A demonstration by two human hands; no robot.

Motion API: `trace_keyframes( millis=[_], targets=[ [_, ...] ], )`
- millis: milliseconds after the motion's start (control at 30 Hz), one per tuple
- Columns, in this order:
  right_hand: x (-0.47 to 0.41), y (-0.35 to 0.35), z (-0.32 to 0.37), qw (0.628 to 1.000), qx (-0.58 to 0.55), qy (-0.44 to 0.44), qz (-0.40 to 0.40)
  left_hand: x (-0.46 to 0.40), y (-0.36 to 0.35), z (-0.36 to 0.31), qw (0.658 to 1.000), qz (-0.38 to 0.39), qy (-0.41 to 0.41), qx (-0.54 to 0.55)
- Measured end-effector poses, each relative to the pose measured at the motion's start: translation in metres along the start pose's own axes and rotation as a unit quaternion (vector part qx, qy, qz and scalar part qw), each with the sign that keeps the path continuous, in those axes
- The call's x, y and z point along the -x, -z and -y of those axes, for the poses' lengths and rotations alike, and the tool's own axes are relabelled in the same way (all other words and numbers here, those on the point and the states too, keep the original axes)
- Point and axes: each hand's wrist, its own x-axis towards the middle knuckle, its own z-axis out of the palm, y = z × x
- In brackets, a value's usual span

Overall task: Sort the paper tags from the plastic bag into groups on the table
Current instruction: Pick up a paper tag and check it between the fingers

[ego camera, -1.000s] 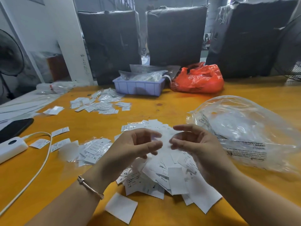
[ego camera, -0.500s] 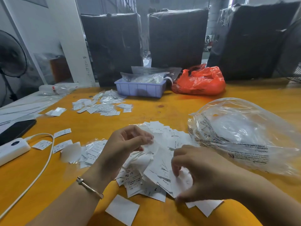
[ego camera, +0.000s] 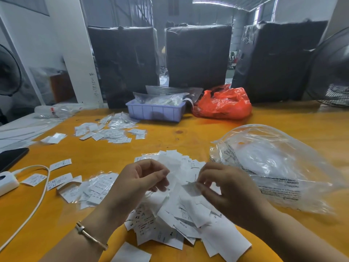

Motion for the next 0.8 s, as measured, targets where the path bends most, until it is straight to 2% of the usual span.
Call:
trace_keyframes(
  millis=[67,167,333,600,800],
  targets=[
    [-0.0011,-0.0004,-0.0028,0.998,-0.009,-0.015,-0.056,0.0003,-0.0007,-0.0006,1.000,0.006,-0.003,-0.012],
    [-0.0014,-0.0013,-0.0068,0.986,-0.105,-0.065,-0.116,0.0022,-0.0012,-0.0029,1.000,0.017,-0.002,-0.020],
    [-0.0002,-0.0057,-0.0079,0.948,-0.270,-0.128,-0.106,0.0026,-0.0020,-0.0047,0.999,0.040,0.005,-0.025],
    [-0.0029,-0.0082,-0.0086,0.890,-0.389,-0.204,-0.124,0.0033,-0.0038,-0.0068,0.998,0.067,0.020,-0.005],
    [-0.0038,-0.0060,-0.0070,0.846,-0.473,-0.212,-0.122,0.0044,-0.0033,-0.0079,0.996,0.085,0.023,0.003]
  ],
)
